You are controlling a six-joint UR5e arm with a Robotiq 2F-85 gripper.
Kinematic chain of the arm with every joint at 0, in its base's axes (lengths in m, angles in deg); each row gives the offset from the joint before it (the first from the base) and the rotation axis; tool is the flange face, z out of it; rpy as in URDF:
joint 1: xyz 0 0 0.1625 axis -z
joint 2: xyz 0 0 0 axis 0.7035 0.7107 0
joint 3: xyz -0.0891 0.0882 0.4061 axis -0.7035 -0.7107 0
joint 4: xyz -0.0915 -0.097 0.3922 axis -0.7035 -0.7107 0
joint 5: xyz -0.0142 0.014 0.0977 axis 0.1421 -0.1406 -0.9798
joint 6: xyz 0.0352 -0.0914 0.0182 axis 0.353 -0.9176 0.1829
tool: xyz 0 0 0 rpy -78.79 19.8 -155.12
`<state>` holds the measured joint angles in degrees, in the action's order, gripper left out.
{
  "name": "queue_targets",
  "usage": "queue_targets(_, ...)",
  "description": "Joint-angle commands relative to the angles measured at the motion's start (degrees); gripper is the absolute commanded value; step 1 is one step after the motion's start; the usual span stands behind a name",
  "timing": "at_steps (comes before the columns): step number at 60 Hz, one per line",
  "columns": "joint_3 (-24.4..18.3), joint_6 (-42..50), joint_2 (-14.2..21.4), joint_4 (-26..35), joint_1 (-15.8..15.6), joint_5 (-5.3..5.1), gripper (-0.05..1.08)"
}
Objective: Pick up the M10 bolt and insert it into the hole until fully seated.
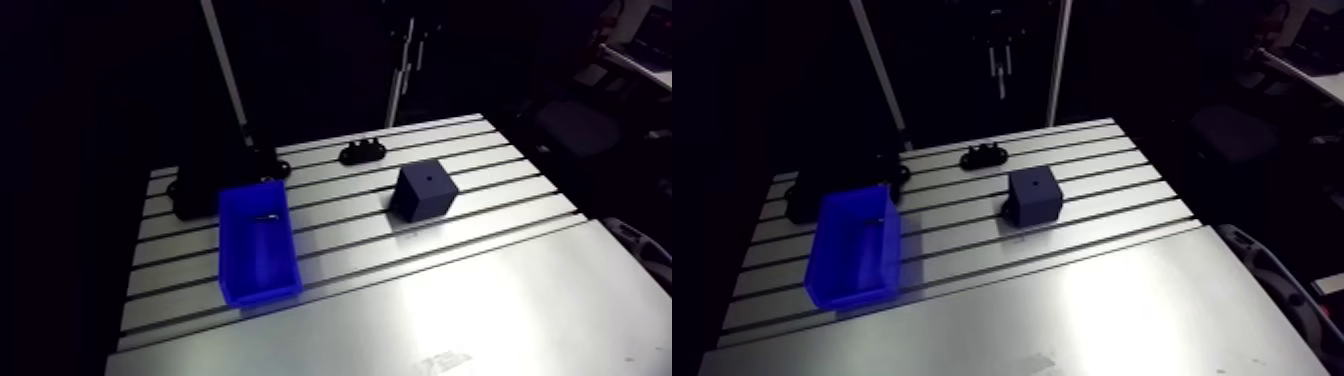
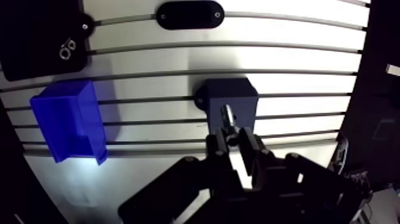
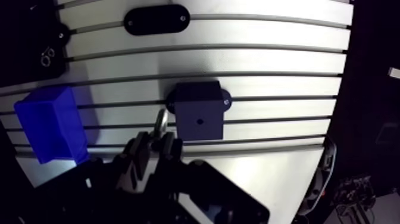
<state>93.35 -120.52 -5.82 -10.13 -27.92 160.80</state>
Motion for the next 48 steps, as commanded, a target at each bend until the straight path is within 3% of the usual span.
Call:
queue_targets(1,2.63,-0.1,2.47,-0.07,0.09,-0.18,1.08)
queue_targets(7,4.22,-0.17,3.04,-0.62,0.17,-0.17,1.08)
queue_targets(14,6.66,-1.7,4.4,-6.03,0.09,-0.26,1.08)
queue_targets(19,8.01,-5.16,4.65,-8.91,0.02,-0.94,1.08)
queue_targets(42,11.79,-11.66,4.83,-15.05,1.02,-2.19,1.08)
queue_targets(48,13.34,-11.94,4.9,-15.27,1.23,-2.03,1.08)
